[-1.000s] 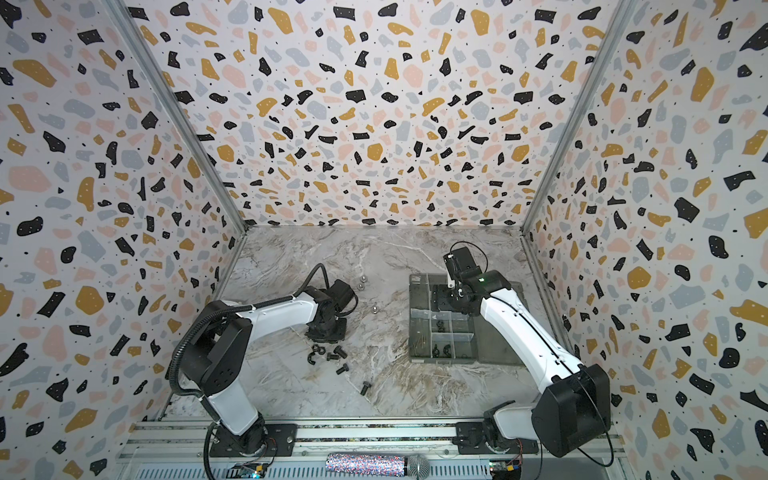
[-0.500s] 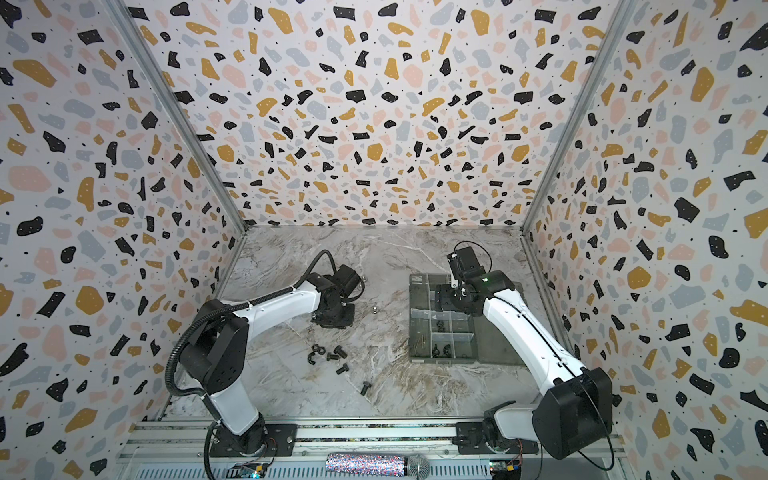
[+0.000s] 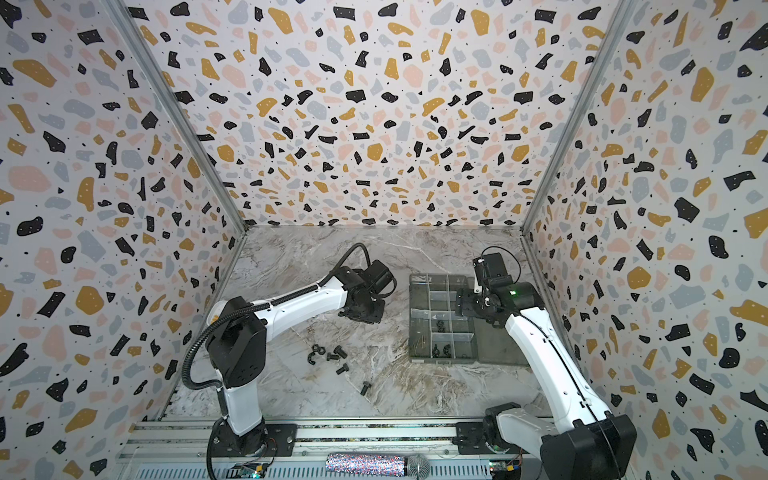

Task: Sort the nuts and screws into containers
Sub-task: 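Carry the wing nut with the left gripper over the organizer, then open the left gripper to drop the wing nut into a compartment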

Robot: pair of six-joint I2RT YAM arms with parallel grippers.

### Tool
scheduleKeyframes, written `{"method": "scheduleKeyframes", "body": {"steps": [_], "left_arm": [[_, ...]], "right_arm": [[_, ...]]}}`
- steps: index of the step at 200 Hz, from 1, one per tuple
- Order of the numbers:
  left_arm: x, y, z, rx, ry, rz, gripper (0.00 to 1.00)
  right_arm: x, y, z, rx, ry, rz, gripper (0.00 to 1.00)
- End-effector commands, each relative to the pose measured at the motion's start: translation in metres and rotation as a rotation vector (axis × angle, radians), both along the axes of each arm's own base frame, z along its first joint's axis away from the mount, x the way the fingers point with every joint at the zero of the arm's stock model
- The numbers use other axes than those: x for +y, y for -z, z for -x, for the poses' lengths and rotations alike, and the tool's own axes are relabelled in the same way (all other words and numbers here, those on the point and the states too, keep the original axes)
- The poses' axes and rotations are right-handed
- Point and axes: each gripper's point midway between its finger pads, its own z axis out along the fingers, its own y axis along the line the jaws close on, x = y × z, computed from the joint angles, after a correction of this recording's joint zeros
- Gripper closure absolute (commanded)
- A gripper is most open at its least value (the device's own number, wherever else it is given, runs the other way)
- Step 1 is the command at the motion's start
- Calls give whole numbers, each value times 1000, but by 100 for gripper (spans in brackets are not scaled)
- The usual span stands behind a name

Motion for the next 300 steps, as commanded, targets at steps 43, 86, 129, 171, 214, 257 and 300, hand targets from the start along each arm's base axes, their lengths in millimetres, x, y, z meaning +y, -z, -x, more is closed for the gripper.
{"method": "scheduleKeyframes", "body": {"steps": [43,86,129,171,214,257,300], "left_arm": [[-71,-24,21,-20,101,53,81],[-109,-38,35,-38,168,98,81],[-138,-35,56,-24,228,147,81],[-165,-30,73,-7,287,174,81],[-184,-18,82,24,317,195,81],[-196,-6,85,52,332,207,79],[-199,-6,84,53,336,204,52]], "right_arm": [[-23,-11,32,5,58,28,20],[-37,-15,40,-34,123,20,21],[-47,-22,48,-63,161,39,21],[-48,-25,54,-73,164,38,20],[-49,-26,58,-78,164,37,20],[-50,-28,61,-82,163,41,20],[-51,-33,65,-89,164,50,20]]}}
